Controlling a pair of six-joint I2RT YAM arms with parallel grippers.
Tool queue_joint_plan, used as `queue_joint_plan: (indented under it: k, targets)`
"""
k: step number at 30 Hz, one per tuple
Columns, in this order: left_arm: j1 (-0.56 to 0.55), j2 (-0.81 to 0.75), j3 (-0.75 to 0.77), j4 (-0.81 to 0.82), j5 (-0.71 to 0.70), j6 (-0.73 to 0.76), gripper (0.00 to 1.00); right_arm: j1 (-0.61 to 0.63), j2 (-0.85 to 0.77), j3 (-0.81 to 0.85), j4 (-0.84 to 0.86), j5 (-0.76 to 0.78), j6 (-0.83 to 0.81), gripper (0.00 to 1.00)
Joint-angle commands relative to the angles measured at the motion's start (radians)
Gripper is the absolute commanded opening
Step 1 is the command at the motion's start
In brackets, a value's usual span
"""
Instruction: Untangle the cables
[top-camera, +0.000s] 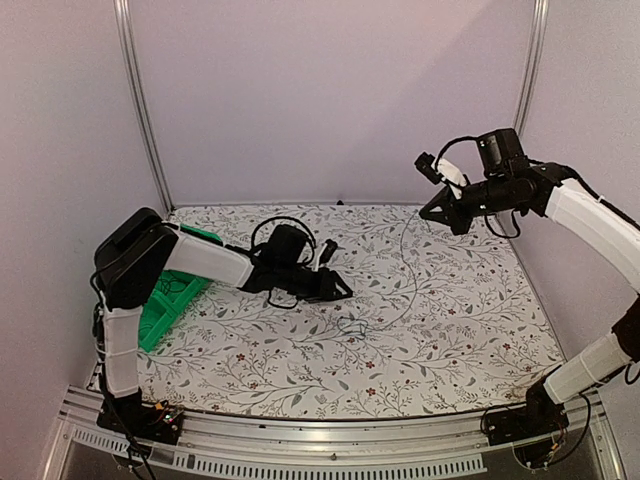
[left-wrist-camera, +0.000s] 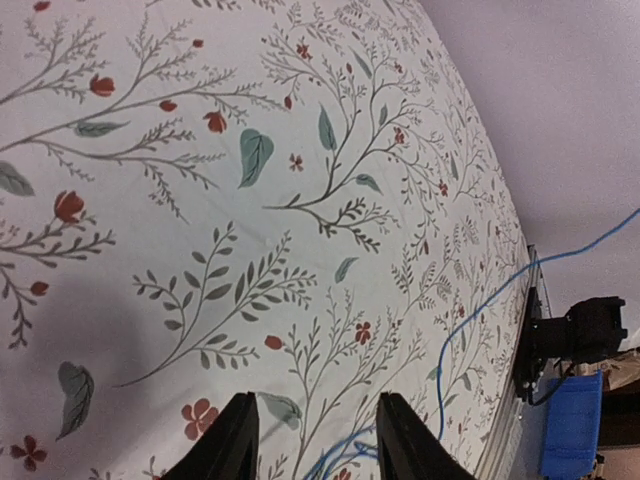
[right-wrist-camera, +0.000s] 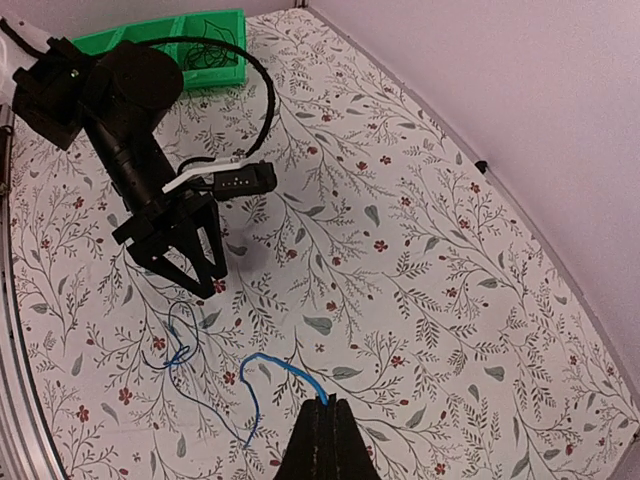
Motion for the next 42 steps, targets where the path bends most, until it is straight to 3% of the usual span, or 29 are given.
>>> queue_joint_plan:
  k: [1,4,8,15,28,42]
  targets:
    - [-0.024,-0.089,-0.077,-0.09,-0.064,0.053,0.4,0.0,0.004,-0.108,0.017,0.018,0.02,0.0]
    - [-0.036,-0.144,-0.117,-0.138,-0.099,0.088,0.4,-0.001,-0.009,-0.132,0.025,0.022,0.03,0.0]
    - [-0.063,-0.167,-0.139,-0.159,-0.048,0.094,0.4,-0.001,-0.024,-0.142,0.026,0.028,0.035,0.0]
    - [-0.157,-0.134,-0.034,-0.178,-0.084,0.187,0.41,-0.001,-0.036,-0.15,0.033,0.027,0.043,0.0]
    - [-0.167,0.082,0.204,-0.326,0.027,0.178,0.4,0.0,-0.048,-0.156,0.039,0.024,0.046,0.0]
    - [-0.164,0.167,0.286,-0.289,0.083,0.173,0.32,-0.001,-0.048,-0.159,0.039,0.025,0.044,0.0]
